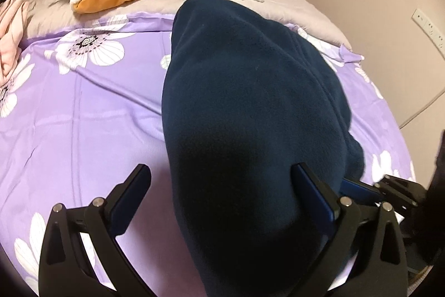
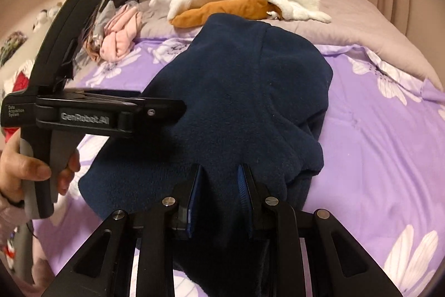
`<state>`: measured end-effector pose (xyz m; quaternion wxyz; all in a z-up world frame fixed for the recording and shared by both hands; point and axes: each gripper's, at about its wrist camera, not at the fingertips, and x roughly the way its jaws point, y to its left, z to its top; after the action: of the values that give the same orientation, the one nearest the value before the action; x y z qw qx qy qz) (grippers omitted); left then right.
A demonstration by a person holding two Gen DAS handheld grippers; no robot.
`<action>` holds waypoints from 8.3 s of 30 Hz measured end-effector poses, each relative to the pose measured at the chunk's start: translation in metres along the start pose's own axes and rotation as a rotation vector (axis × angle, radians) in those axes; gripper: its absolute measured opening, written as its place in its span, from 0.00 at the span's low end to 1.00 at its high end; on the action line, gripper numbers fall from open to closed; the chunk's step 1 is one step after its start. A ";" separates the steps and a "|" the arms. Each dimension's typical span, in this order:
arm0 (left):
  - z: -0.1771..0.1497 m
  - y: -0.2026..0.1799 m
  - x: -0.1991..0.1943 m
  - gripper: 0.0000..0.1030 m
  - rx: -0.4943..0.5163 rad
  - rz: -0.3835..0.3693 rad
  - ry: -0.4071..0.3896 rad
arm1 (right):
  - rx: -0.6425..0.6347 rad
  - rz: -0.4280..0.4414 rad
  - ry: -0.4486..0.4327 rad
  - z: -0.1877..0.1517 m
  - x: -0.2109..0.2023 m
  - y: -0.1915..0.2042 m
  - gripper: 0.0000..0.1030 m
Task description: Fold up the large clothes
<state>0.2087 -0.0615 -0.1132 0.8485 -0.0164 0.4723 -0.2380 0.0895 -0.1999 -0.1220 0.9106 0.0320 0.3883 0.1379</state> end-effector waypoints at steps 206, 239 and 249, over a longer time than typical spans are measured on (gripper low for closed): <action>-0.089 0.085 -0.055 1.00 -0.138 0.220 -0.049 | 0.064 -0.007 0.053 -0.004 0.052 0.093 0.80; -0.148 0.012 -0.243 1.00 -0.076 0.393 -0.215 | -0.056 -0.149 -0.125 -0.009 -0.103 0.177 1.00; -0.146 0.012 -0.251 1.00 -0.094 0.409 -0.225 | -0.071 -0.189 -0.140 -0.009 -0.115 0.185 1.00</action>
<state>-0.0149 0.0834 0.0023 0.9247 0.0136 0.3788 -0.0354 -0.0348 -0.0549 -0.0169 0.9450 -0.0271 0.3199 0.0627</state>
